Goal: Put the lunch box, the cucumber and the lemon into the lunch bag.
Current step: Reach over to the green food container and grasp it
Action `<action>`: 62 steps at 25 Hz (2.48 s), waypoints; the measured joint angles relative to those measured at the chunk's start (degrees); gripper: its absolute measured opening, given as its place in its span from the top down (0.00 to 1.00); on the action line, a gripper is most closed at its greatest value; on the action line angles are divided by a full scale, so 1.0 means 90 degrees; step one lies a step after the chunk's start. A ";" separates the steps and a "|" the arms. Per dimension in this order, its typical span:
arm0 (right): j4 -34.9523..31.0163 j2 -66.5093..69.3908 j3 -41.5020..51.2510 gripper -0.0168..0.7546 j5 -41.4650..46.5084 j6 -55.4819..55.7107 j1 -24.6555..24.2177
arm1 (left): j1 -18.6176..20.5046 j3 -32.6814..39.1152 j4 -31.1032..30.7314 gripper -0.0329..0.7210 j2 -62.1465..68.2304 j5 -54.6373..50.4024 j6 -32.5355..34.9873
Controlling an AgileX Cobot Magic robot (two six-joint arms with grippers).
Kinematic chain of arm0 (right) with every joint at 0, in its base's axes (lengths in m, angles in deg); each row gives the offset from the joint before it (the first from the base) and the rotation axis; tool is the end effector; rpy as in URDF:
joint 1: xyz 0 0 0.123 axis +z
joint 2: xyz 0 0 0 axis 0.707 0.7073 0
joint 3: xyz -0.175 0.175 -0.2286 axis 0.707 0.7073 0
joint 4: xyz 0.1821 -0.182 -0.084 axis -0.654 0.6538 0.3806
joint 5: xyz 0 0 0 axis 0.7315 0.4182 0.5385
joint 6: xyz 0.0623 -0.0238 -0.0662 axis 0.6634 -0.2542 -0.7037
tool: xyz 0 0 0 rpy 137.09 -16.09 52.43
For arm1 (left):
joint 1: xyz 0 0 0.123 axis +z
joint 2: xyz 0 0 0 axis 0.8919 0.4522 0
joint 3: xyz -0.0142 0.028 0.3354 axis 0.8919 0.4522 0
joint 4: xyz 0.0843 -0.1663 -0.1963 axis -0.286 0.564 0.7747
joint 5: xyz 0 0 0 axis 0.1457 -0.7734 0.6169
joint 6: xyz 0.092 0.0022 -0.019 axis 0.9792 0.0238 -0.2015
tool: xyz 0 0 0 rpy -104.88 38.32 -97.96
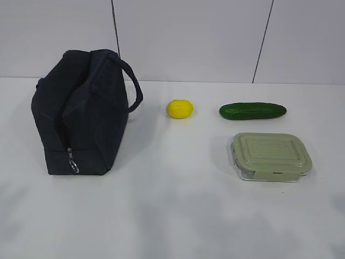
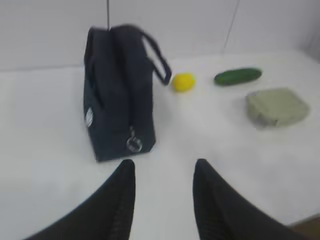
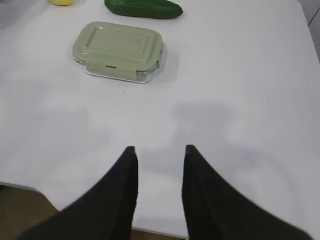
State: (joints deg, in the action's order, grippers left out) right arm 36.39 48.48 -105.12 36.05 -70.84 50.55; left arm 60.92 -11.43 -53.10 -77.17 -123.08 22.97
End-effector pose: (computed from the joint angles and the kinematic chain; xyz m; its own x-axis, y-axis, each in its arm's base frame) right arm -0.0432 -0.0053 0.2763 -0.5052 -0.1799 -0.8440 -0.1535 0.9812 -0.1173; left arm -0.0506 -0.0308 0.3214 -0.3194 -0.0219 -0.9474 0.3555 0.9240 -0.1412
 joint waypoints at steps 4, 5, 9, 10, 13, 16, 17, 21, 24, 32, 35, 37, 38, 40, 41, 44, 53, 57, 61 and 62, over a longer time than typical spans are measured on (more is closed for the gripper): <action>0.0052 0.0000 0.0000 0.67 0.0000 0.0000 0.0000 | -0.0005 -0.0427 0.0714 0.59 0.0629 0.0166 0.0000; 0.0052 0.0000 0.0000 0.67 0.0000 0.0000 0.0000 | -0.0005 -0.0502 0.0804 0.59 0.0892 0.0166 0.0000; 0.0075 0.0000 0.0000 0.67 0.0000 0.0000 0.0000 | -0.0005 -0.0862 0.1272 0.59 0.2207 0.0166 0.0639; 0.0088 0.0000 0.0000 0.67 0.0000 0.0000 0.0000 | -0.0005 -0.0964 0.1463 0.59 0.2521 0.0216 0.0849; 0.0097 0.0000 0.0000 0.67 0.0000 -0.0009 0.0000 | -0.0005 -0.1221 0.2054 0.54 0.3313 0.0433 0.1253; 0.0097 0.0000 0.0000 0.67 0.0000 -0.0009 0.0000 | -0.0005 -0.1371 0.2736 0.44 0.4084 0.0573 0.1534; 0.0097 0.0000 0.0000 0.67 0.0000 -0.0009 0.0000 | -0.0005 -0.1374 0.2988 0.42 0.4280 0.0588 0.1733; 0.0097 0.0000 0.0000 0.67 0.0000 -0.0009 0.0000 | -0.0005 -0.1388 0.4186 0.38 0.5003 0.0588 0.3068; 0.0097 0.0000 0.0000 0.67 0.0000 -0.0009 0.0000 | -0.0068 -0.1424 0.4706 0.37 0.5412 0.0565 0.3574; 0.0097 0.0000 0.0000 0.67 0.0000 -0.0009 0.0000 | -0.2123 -0.1794 0.4693 0.37 0.6375 0.1763 0.3868; 0.0097 0.0000 0.0000 0.67 0.0000 -0.0009 0.0000 | -0.3133 -0.1921 0.4656 0.37 0.6857 0.2763 0.3867; 0.0097 0.0000 0.0000 0.67 0.0000 -0.0009 0.0000 | -0.3620 -0.2014 0.4656 0.37 0.7268 0.3288 0.3867; 0.0097 0.0000 0.0000 0.67 0.0000 -0.0009 0.0000 | -0.3847 -0.2098 0.4656 0.37 0.7564 0.3441 0.3867; 0.0097 0.0000 0.0000 0.67 0.0000 -0.0009 0.0000 | -0.4081 -0.2317 0.4656 0.37 0.8082 0.3640 0.3867; 0.0097 0.0000 0.0000 0.67 0.0000 -0.0009 0.0000 | -0.4159 -0.2435 0.4656 0.37 0.8378 0.3665 0.3867; 0.0097 0.0000 0.0000 0.67 0.0000 -0.0009 0.0000 | -0.4235 -0.2942 0.4723 0.37 0.9179 0.3622 0.3880; 0.0097 0.0000 0.0000 0.67 0.0000 -0.0009 0.0000 | -0.4249 -0.4077 0.5250 0.37 1.0783 0.3457 0.3880; 0.0097 0.0000 0.0000 0.67 0.0000 -0.0009 0.0000 | -0.4249 -0.4382 0.5787 0.37 1.1347 0.3399 0.3880; 0.0097 0.0000 0.0000 0.67 0.0000 -0.0009 0.0000 | -0.4249 -0.4594 0.6267 0.39 1.1897 0.3399 0.3880; 0.0097 0.0000 0.0000 0.67 0.0000 -0.0009 0.0000 | -0.4249 -0.4643 0.6312 0.40 1.2018 0.3399 0.3880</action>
State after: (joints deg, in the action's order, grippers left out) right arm 37.26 48.48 -105.12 36.05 -70.93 50.55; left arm 22.68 -53.21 3.71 30.99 -92.49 57.90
